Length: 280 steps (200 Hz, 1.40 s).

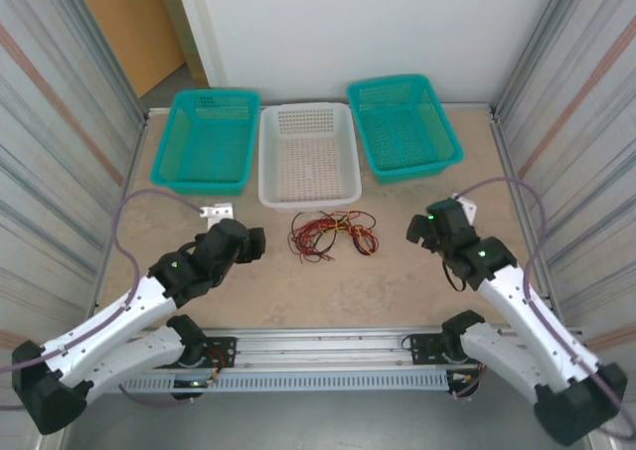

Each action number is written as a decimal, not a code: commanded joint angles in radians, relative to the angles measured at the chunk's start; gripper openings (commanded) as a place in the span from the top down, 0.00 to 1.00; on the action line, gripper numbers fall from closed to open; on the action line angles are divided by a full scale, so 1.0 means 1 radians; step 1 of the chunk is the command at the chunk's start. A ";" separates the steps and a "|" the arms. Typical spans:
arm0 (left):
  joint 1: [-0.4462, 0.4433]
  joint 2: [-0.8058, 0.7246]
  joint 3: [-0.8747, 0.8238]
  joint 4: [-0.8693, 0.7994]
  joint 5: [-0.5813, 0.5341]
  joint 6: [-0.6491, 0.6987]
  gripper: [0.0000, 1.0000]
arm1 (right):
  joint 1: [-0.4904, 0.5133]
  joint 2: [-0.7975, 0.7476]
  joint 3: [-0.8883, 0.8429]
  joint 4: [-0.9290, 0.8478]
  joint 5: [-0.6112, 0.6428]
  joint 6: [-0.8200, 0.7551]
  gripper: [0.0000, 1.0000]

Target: Untangle the cables

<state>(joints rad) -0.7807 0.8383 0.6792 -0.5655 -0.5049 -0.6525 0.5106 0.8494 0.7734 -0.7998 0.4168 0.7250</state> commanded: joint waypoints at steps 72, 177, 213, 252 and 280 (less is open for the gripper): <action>-0.015 0.434 0.096 0.372 0.252 -0.033 0.13 | 0.025 0.343 0.319 -0.008 0.054 -0.004 0.19; 0.202 0.813 0.380 0.485 0.343 0.057 0.17 | 0.095 0.437 0.334 -0.078 -0.058 -0.011 0.01; 0.205 0.888 0.423 0.563 0.391 0.087 0.14 | 0.159 0.411 0.247 0.014 -0.069 0.001 0.01; 0.190 0.772 0.382 0.497 0.322 0.063 0.13 | 0.090 0.488 0.257 0.031 -0.155 -0.059 0.00; 0.171 0.547 0.296 0.295 0.214 0.027 0.13 | -0.054 0.531 0.377 0.076 -0.275 -0.172 0.01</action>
<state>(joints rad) -0.5911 1.5883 1.0332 -0.1078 -0.1871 -0.6033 0.5549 1.3495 1.0382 -0.7750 0.2558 0.6548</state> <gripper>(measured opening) 0.870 0.998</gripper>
